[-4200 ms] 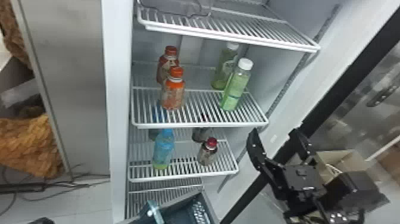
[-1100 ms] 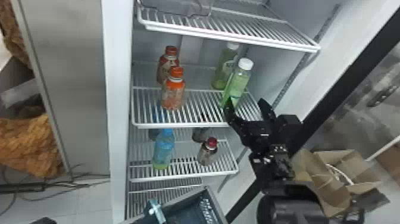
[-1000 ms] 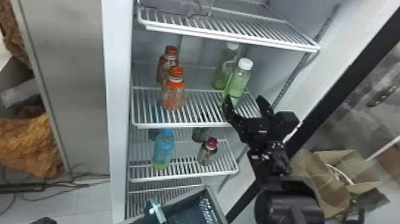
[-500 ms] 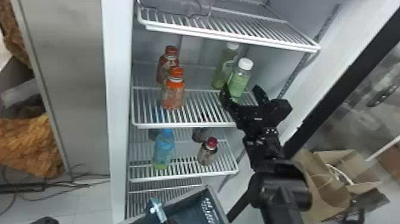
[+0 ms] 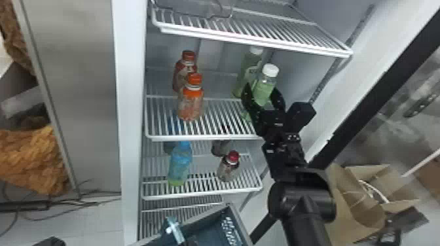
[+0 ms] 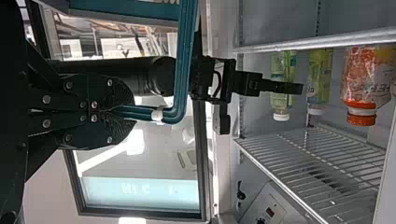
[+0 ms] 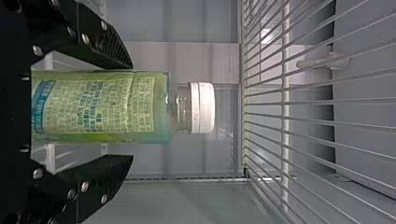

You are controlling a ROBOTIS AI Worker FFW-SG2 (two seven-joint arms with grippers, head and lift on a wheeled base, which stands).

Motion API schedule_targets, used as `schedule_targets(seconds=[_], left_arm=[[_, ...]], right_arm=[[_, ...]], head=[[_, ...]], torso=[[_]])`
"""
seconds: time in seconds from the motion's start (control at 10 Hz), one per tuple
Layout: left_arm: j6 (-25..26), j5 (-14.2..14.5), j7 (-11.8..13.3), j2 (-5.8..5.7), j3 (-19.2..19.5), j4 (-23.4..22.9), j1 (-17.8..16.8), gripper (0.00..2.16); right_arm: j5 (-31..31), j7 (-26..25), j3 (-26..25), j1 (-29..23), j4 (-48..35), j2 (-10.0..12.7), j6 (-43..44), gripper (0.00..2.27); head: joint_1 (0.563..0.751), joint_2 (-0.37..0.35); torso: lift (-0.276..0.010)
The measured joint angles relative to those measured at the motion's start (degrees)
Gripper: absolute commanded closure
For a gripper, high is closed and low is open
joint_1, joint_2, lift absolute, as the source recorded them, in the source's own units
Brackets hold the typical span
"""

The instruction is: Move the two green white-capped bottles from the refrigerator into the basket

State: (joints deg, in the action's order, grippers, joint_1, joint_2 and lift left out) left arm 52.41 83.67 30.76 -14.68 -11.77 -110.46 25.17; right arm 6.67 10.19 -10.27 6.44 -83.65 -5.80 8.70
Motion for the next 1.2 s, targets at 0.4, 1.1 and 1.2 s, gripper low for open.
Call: schedule_targets(seconds=[0.4,1.1,1.2], left_arm=[[-0.09,0.08,0.0,-0.16,-0.22,0.0,-0.13,1.21],[-0.1,0.41,0.0,-0.17,-0.23,0.01,-0.06,1.21],[-0.1,0.51,0.0,-0.17,-0.23,0.01,-0.03,1.21]], right_arm=[[1.02,0.01,0.11,-0.8,-2.14,-0.03,-1.24,0.89],[3.81,0.71,0.66,-9.69,-16.48,0.0,-6.76,0.89],[4.33,1.31,0.68,-11.36,-19.13,0.0,-8.18,0.89]], head=[[0.695,-0.35],[0.695,-0.35],[0.695,-0.35]], torso=[[-0.004],[-0.004],[-0.004]])
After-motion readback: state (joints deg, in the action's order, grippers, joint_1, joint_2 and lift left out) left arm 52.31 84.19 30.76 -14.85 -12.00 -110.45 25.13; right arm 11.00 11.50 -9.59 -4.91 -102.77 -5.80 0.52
